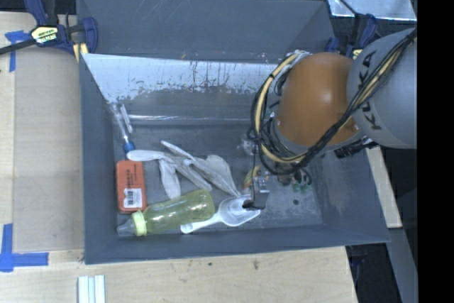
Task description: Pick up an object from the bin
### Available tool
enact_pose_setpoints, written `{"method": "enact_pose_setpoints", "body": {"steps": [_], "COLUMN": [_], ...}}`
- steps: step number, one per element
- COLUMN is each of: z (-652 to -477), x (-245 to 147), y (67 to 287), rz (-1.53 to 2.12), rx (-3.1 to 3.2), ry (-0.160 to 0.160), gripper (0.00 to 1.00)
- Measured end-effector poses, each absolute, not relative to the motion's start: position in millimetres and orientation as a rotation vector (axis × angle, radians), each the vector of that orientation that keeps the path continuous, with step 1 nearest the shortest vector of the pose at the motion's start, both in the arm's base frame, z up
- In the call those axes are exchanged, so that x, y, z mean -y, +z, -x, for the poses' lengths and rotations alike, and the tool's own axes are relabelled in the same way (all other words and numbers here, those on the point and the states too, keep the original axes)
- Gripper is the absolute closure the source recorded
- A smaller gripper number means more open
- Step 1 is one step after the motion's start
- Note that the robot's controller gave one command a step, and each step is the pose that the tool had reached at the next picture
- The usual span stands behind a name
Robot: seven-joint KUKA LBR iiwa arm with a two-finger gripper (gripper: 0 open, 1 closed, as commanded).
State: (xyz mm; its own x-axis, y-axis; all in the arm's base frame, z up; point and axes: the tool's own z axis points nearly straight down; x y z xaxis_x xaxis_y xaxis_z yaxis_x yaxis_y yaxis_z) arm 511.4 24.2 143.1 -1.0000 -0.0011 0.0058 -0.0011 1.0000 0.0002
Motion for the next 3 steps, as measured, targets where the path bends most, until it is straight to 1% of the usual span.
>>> {"method": "enact_pose_setpoints", "body": {"steps": [1,2,3], "z": [-513.4,-501.9,-511.6], "x": [-24,-38,-50], "y": [147,101,74], "rz": [-0.001,0.047,0.033], "rx": [3.144,3.151,3.135], "ry": [-0.001,-0.001,-0.001], "gripper": [0.00,0.00,1.00]}}
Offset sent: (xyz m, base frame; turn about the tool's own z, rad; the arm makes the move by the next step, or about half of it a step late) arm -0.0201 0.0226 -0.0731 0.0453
